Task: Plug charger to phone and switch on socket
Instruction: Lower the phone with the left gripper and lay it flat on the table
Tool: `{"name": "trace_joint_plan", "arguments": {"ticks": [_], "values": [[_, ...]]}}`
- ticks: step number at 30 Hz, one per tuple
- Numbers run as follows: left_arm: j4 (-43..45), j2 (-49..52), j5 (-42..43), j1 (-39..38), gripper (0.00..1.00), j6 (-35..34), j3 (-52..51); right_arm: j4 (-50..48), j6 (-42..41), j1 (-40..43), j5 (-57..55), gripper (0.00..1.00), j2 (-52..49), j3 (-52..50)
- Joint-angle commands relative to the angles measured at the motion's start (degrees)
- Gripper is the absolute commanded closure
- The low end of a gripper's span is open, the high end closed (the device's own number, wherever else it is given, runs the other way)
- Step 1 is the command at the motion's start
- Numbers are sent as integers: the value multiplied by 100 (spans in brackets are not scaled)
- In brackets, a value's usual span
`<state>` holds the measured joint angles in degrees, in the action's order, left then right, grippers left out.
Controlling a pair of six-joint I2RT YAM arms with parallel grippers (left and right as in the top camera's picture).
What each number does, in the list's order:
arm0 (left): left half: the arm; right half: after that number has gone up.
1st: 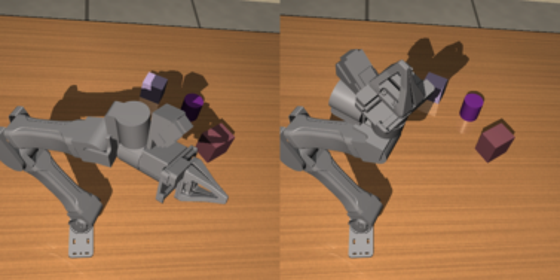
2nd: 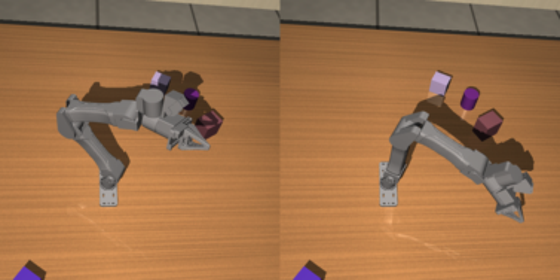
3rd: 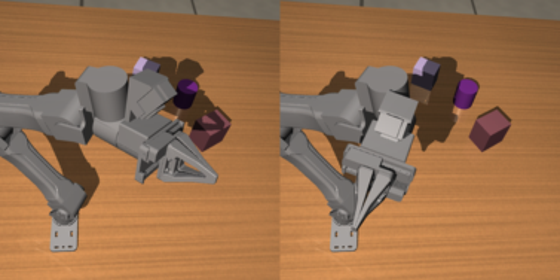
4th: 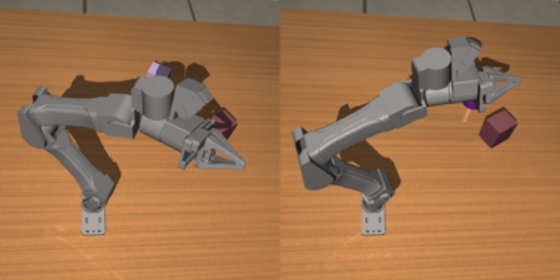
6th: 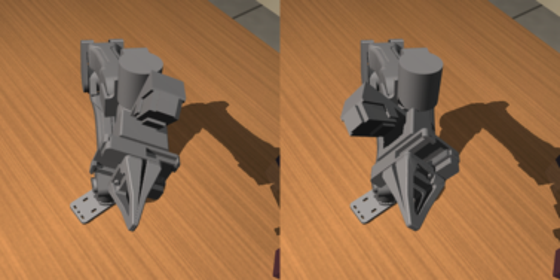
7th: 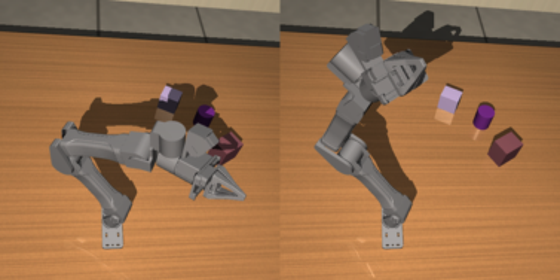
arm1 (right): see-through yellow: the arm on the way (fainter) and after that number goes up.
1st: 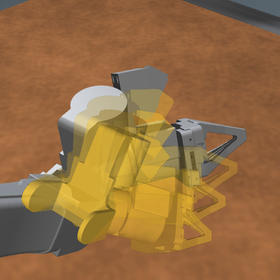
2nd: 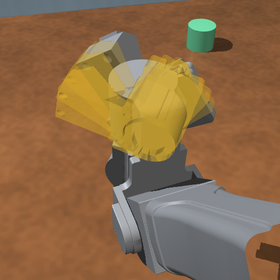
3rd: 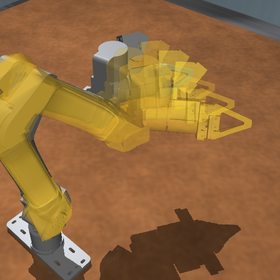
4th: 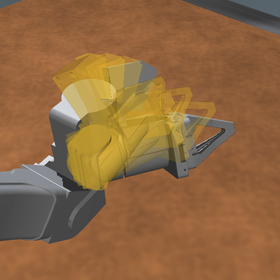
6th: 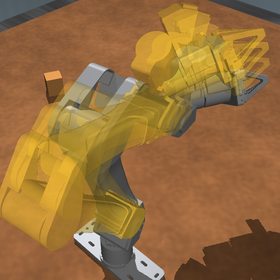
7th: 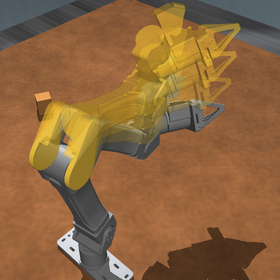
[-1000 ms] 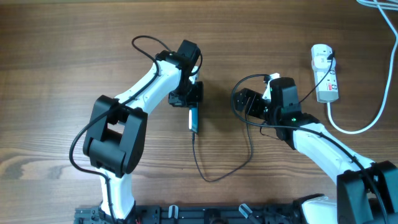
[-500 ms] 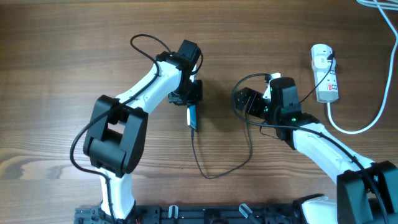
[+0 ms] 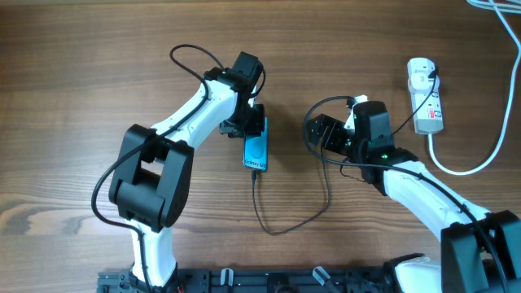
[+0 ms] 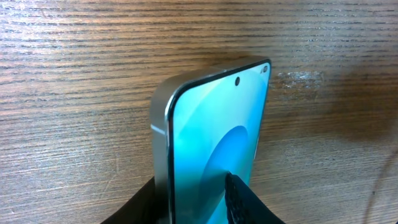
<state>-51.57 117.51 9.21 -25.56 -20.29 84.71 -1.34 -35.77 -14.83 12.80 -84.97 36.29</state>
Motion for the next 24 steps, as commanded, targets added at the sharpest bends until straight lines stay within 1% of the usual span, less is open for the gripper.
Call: {"name": "trace_joint_plan", "arguments": {"ticks": [1, 5, 7, 9, 24], "values": [[13, -13, -52, -7, 67, 7, -31, -28, -39, 7, -122, 0, 4, 109], [15, -13, -52, -7, 67, 9, -31, -28, -37, 7, -122, 0, 4, 109], [15, -13, -52, -7, 73, 7, -31, -31, -39, 7, -122, 0, 4, 109], [17, -13, -52, -7, 75, 7, -31, -28, -37, 7, -120, 0, 4, 109], [85, -13, -50, -52, 73, 4, -42, -28, -37, 7, -186, 0, 4, 109]]}}
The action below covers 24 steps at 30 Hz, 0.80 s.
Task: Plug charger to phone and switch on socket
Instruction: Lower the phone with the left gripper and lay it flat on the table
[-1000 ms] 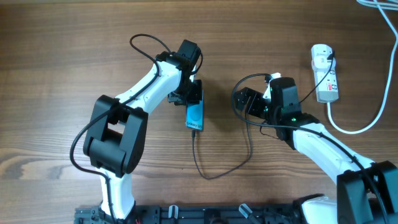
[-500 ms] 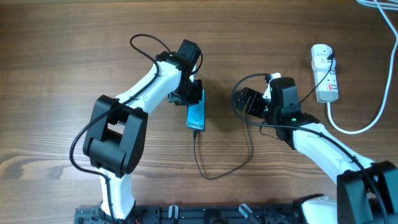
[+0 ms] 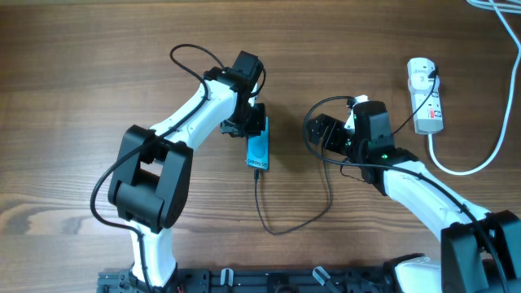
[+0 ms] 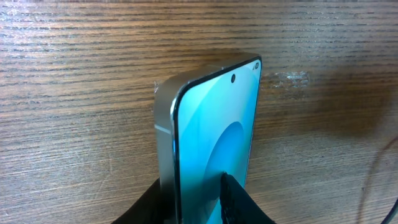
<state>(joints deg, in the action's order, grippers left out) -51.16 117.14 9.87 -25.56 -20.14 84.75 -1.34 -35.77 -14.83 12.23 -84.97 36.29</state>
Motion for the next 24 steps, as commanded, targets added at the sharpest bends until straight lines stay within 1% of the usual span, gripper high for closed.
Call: {"name": "trace_joint_plan", "arguments": {"ticks": [1, 4, 7, 15, 19, 24], "values": [[57, 26, -116, -92, 75, -11, -46, -28, -37, 7, -129, 0, 4, 109], [162, 24, -116, -190, 75, -13, -107, -28, -39, 7, -129, 0, 4, 109], [310, 26, -122, -315, 71, -9, -223, -28, -39, 7, -129, 0, 4, 109], [389, 92, -122, -319, 73, -52, -232, -26, -37, 7, -129, 0, 4, 109], [413, 229, -120, -319, 72, -271, -240, -26, -39, 7, -129, 0, 4, 109], [424, 280, -146, -319, 69, -267, -240, -28, -39, 7, -129, 0, 4, 109]]}}
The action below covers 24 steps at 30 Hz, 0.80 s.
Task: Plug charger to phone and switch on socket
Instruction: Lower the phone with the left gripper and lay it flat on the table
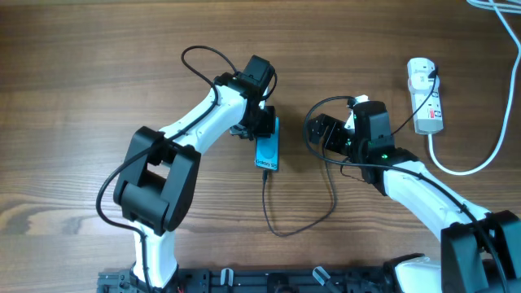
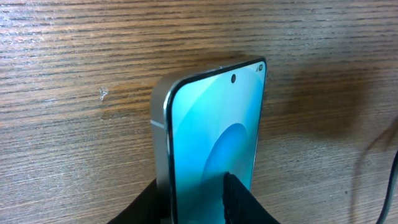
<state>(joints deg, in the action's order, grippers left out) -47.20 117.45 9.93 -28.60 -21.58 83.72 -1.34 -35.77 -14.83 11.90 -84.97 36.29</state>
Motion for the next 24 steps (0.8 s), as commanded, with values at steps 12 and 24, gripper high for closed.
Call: {"name": "trace_joint_plan", "arguments": {"ticks": [12, 24], "values": [[74, 398, -358, -17, 65, -142, -138, -31, -39, 7, -96, 0, 4, 109], [79, 398, -358, -15, 56, -142, -138, -28, -37, 7, -96, 0, 4, 109]]}}
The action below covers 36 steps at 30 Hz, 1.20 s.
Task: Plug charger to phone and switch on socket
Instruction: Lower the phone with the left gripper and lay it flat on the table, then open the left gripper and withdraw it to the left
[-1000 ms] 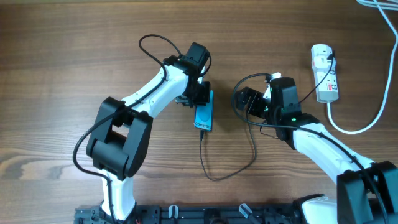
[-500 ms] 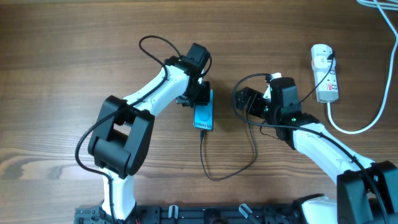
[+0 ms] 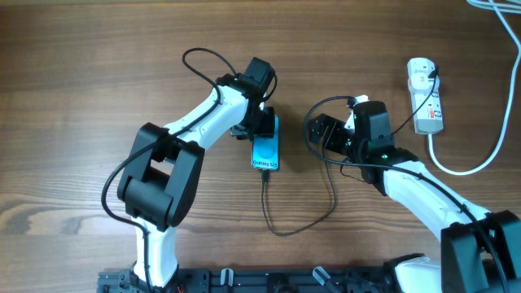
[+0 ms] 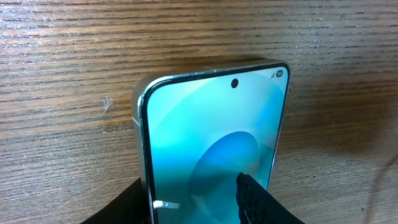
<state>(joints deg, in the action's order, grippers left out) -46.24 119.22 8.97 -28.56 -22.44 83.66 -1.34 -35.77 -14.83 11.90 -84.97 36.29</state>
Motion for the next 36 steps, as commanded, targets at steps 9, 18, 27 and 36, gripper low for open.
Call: {"name": "trace_joint_plan", "arguments": {"ticks": [9, 18, 27, 36], "values": [[-20, 221, -262, -20, 55, -57, -131, -31, -37, 7, -96, 0, 4, 109], [-20, 221, -262, -20, 52, -57, -131, -31, -37, 7, -96, 0, 4, 109], [-22, 221, -262, -20, 46, -55, -131, -31, -37, 7, -96, 0, 4, 109], [-24, 221, -264, -20, 46, -55, -131, -31, -33, 7, -96, 0, 4, 109]]}}
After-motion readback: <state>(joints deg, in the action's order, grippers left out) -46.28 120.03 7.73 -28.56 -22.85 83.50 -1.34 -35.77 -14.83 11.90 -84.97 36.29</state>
